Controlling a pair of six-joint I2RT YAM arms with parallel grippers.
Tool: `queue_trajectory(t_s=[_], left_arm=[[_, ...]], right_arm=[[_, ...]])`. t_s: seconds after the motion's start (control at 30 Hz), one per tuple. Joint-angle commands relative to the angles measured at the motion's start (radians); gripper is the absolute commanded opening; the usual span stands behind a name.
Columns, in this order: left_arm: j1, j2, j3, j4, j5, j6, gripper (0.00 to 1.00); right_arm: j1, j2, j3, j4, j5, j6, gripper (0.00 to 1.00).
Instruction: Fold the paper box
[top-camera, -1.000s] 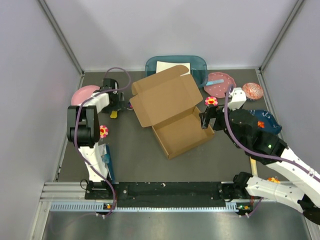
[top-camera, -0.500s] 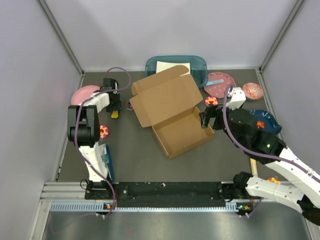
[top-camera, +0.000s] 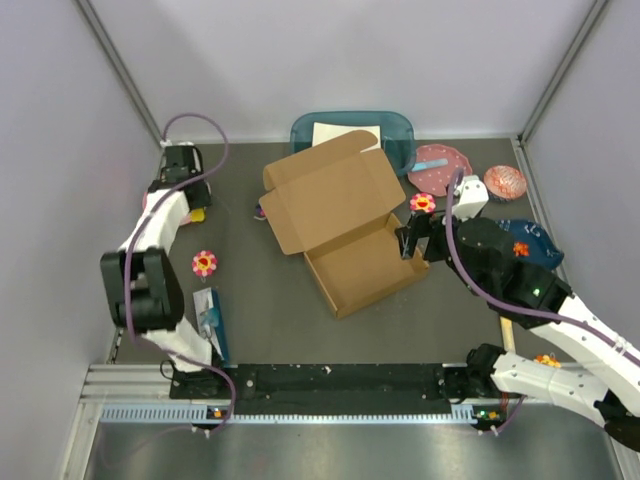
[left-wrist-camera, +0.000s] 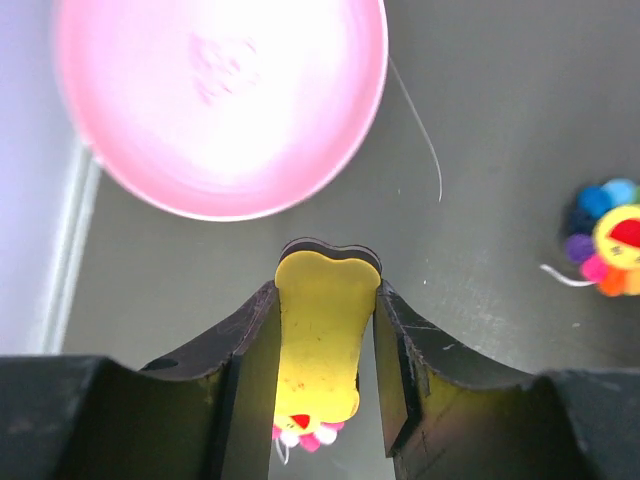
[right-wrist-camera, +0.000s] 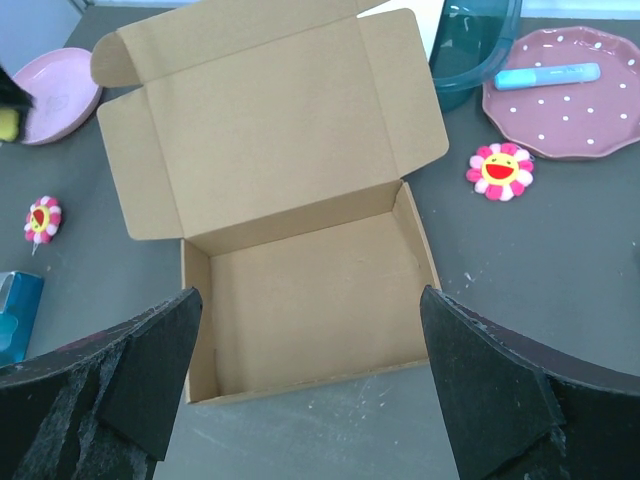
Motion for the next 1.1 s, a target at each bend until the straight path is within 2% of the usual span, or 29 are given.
queue_trajectory(t_s=[0.0,0.07,0.17,0.2,0.27,0.3,0.37,0.4,0.5,0.63,0.87,1.07], left_arm=[[0.008,-0.229,0.018,0.022,-0.016,-0.025,0.28],[0.001,-0.319,0.016,0.022,0.06,-0.065,0.27],[-0.109,-0.442,-0.007,0.075,0.07,-0.099,0.26],[-0.217,-0.467,-0.016,0.089,0.049,-0.103,0.26],[-0.349,-0.508,-0.021,0.134,-0.023,-0.079,0.26],[-0.484,-0.51,-0.004,0.137,-0.042,-0.08,0.26],[-0.601,-0.484,0.017,0.143,-0.056,-0.088,0.25],[-0.705,-0.447,0.034,0.146,-0.059,-0.092,0.26],[-0.88,-0.336,0.062,0.154,-0.082,-0.09,0.25],[-0.989,-0.148,0.09,0.134,-0.07,-0.079,0.25],[-1.02,0.073,0.16,0.071,-0.002,-0.08,0.27],[-1.022,0.186,0.246,-0.003,-0.034,-0.062,0.43]], right_arm=[[-0.011,-0.001,0.05,0.053,-0.037,-0.014,0.91],[-0.011,-0.015,0.041,0.052,-0.045,-0.004,0.91],[-0.009,-0.037,0.018,0.056,-0.037,0.016,0.91],[-0.009,-0.05,0.012,0.053,-0.032,0.02,0.91],[-0.011,-0.066,-0.005,0.053,-0.016,0.028,0.91],[-0.011,-0.084,-0.008,0.053,-0.009,0.031,0.91],[-0.009,-0.101,-0.021,0.053,0.003,0.032,0.91],[-0.011,-0.112,-0.022,0.052,0.009,0.034,0.91],[-0.011,-0.126,-0.022,0.044,0.032,0.025,0.91],[-0.011,-0.116,-0.021,0.024,0.084,0.009,0.91],[-0.011,-0.093,-0.021,0.001,0.122,0.009,0.92],[-0.011,-0.061,-0.025,0.003,0.129,0.028,0.91]])
